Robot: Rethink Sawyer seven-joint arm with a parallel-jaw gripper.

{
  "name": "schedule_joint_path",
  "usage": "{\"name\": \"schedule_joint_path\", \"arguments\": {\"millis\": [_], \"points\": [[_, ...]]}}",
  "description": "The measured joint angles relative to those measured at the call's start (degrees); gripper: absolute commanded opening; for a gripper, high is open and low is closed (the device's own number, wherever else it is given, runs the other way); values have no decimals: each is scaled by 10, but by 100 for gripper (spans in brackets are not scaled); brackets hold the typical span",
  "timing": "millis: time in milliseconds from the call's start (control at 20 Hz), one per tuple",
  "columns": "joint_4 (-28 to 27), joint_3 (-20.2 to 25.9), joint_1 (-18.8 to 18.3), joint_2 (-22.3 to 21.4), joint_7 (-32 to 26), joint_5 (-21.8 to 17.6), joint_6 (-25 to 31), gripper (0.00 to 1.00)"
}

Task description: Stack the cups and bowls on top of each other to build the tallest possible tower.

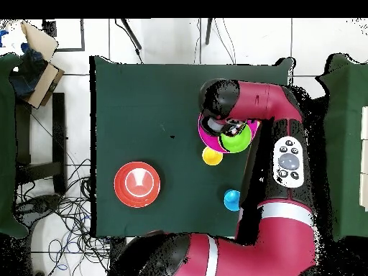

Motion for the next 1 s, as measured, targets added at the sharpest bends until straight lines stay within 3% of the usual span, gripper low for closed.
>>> {"name": "schedule_joint_path", "arguments": {"millis": [1000], "points": [[0,3,6,-43,0,1,29,100]]}}
